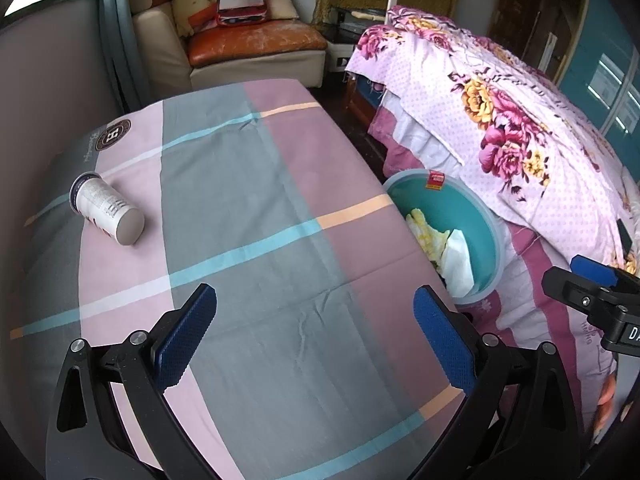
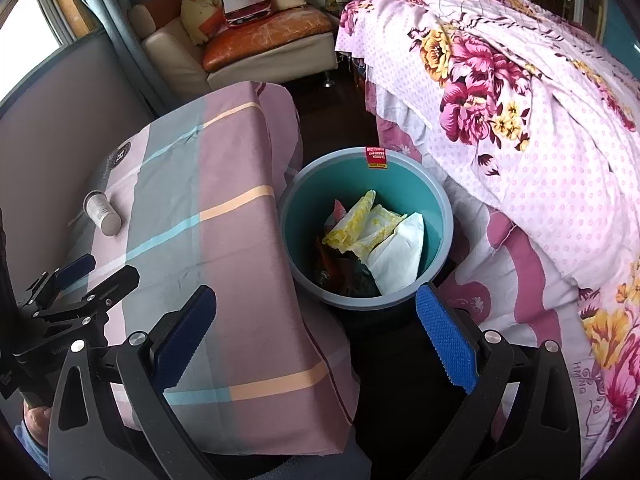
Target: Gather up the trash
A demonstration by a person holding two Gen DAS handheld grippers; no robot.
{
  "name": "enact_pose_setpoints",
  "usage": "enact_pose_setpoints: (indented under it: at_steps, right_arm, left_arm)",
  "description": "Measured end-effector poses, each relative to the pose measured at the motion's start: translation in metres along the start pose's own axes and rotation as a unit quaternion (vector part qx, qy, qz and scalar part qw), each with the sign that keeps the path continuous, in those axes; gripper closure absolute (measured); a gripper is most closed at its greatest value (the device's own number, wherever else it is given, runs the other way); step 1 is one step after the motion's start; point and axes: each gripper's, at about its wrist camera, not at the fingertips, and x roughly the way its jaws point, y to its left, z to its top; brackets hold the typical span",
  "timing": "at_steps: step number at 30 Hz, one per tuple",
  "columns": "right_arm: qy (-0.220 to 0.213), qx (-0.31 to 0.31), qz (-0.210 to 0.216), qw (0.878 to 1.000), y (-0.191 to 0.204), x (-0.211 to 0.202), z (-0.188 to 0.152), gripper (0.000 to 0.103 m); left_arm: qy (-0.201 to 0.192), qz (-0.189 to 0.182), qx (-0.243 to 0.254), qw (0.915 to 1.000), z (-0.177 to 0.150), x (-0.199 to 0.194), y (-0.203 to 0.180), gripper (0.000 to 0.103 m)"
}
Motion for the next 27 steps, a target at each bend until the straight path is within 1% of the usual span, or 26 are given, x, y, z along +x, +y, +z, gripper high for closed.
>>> enact_pose_setpoints:
  at_steps: [8,27]
  right_arm:
    - [0.008,0.001,-0.002,1.000,-0.002,0.009,0.001,0.007]
    - [0.016,0.002,-0.001,1.000,-0.003,0.019,0.000,0.007]
  left_arm:
    - [0.002,0.006,0.000,1.0000,-0.002,0.006,-0.002,0.004]
    - [0.010,0.008,-0.001,0.9999,-0.007,0.017,0.000,0.004]
